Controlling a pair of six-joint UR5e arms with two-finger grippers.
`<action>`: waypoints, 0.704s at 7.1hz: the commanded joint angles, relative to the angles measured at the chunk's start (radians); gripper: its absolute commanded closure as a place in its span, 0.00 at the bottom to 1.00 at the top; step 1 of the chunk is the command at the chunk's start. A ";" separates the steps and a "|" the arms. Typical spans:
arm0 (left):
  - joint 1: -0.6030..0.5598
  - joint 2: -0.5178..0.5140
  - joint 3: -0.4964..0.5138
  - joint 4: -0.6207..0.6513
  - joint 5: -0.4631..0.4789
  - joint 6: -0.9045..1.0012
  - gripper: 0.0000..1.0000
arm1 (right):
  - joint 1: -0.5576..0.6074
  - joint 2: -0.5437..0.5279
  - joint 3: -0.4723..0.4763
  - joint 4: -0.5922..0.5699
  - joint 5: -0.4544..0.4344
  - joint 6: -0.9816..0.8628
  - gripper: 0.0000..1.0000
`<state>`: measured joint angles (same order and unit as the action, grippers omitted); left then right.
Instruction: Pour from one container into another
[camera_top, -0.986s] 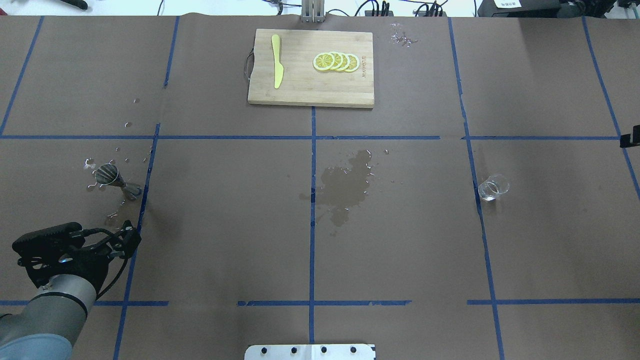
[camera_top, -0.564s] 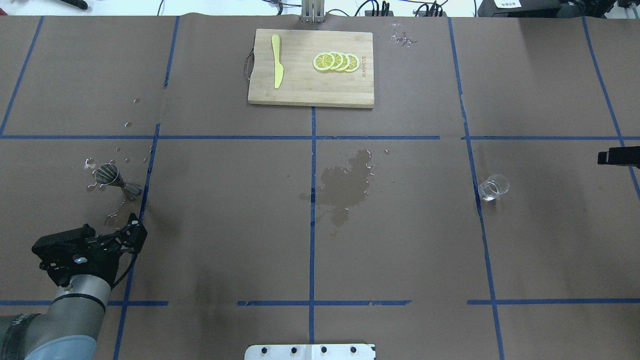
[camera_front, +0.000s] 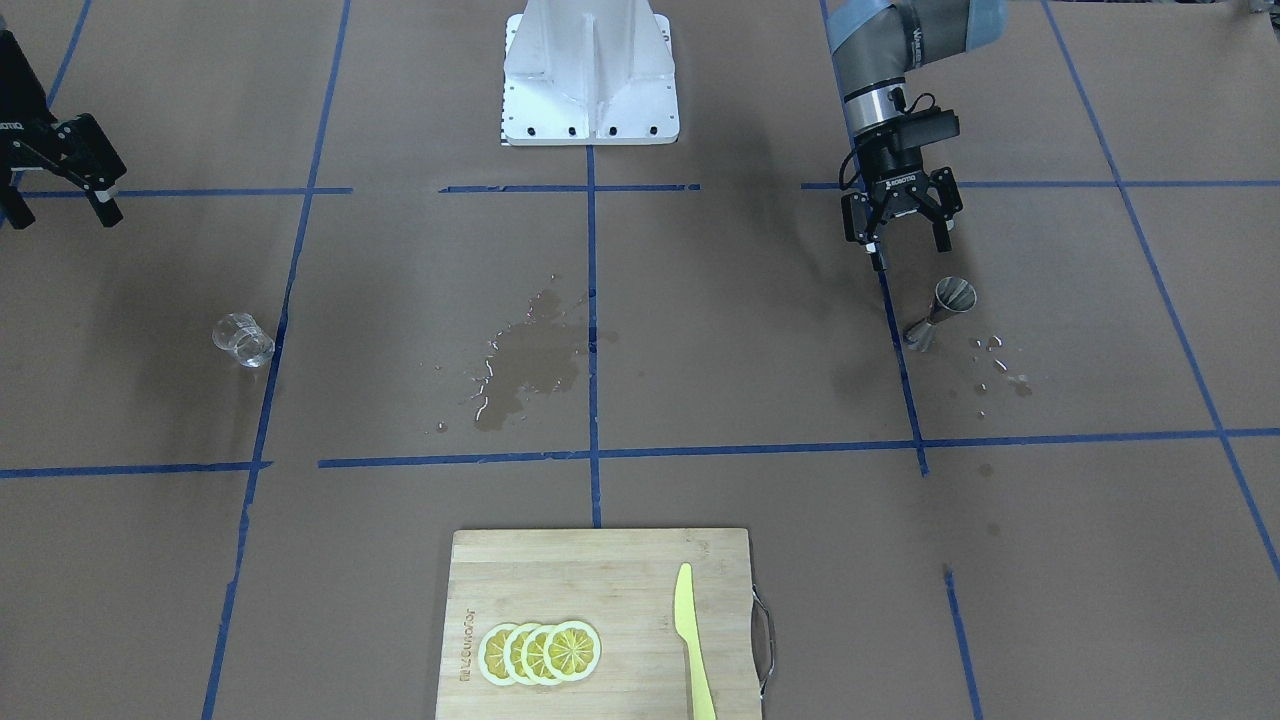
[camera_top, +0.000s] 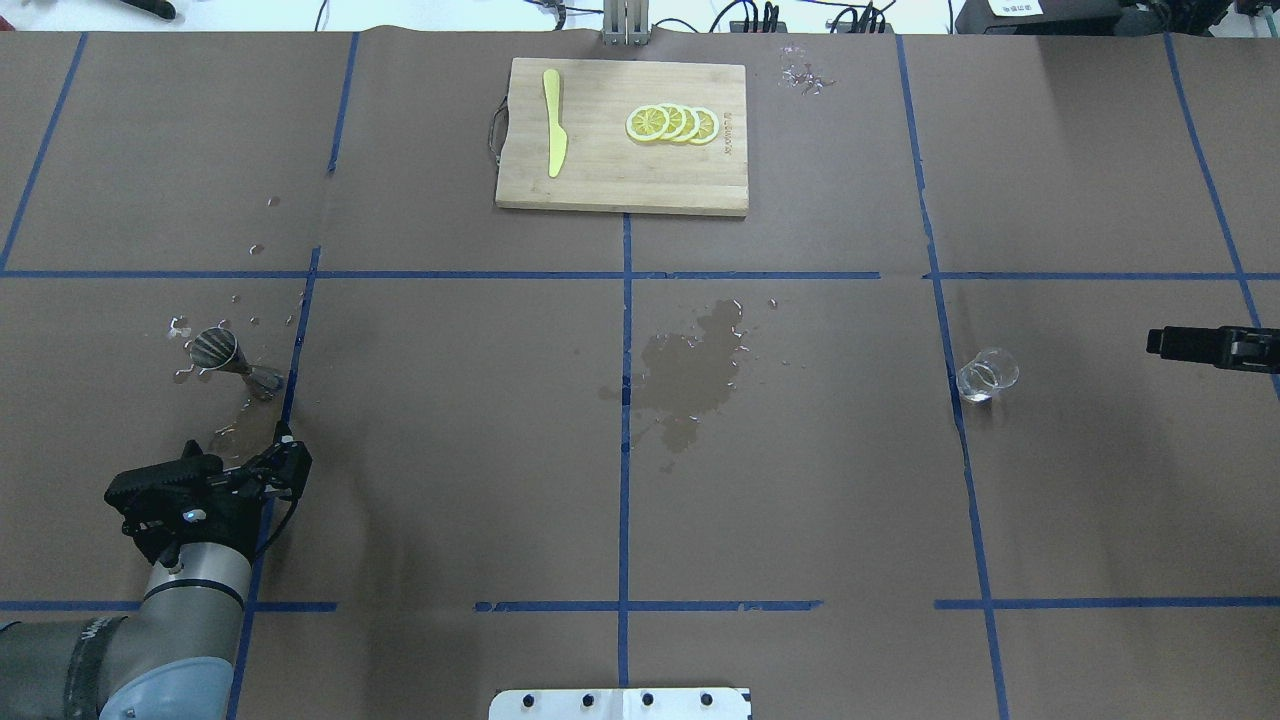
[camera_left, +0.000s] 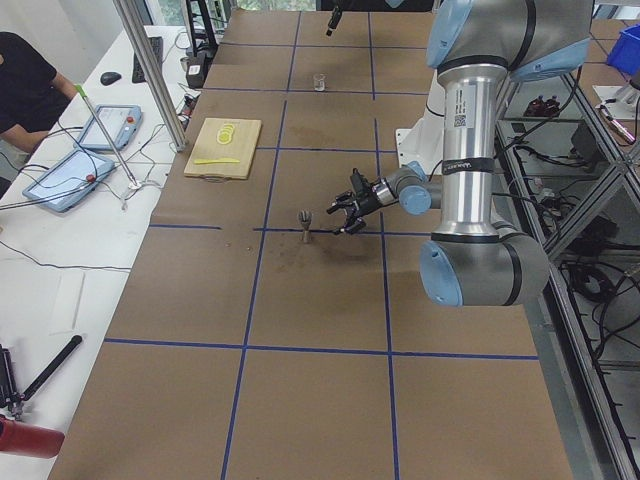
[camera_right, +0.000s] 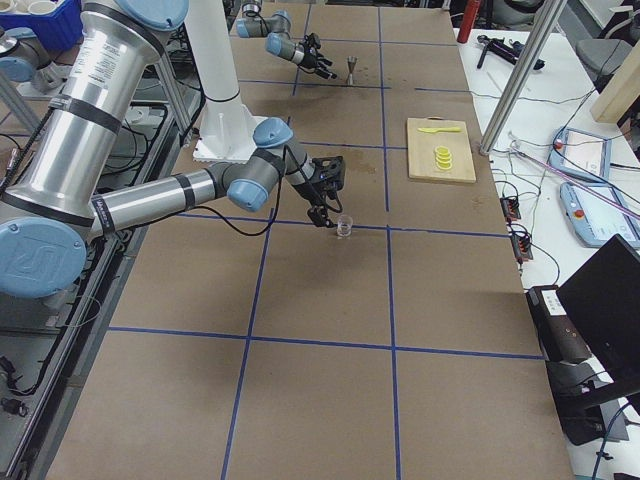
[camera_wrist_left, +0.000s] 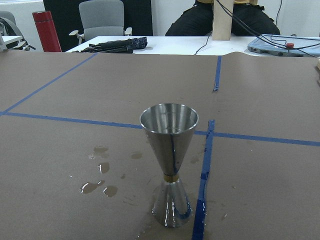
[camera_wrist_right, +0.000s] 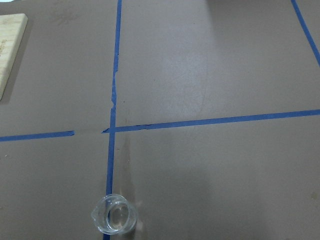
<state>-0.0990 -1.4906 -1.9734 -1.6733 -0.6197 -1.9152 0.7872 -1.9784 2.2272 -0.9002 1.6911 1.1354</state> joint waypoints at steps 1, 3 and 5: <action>-0.037 -0.005 0.043 -0.002 0.003 0.002 0.00 | -0.133 -0.008 0.000 0.032 -0.160 0.102 0.00; -0.048 -0.025 0.092 -0.051 0.023 0.005 0.01 | -0.184 -0.016 0.000 0.034 -0.229 0.107 0.00; -0.068 -0.072 0.134 -0.052 0.029 0.008 0.02 | -0.186 -0.089 -0.001 0.125 -0.243 0.107 0.00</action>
<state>-0.1560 -1.5400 -1.8656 -1.7211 -0.5944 -1.9086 0.6062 -2.0245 2.2266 -0.8297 1.4624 1.2414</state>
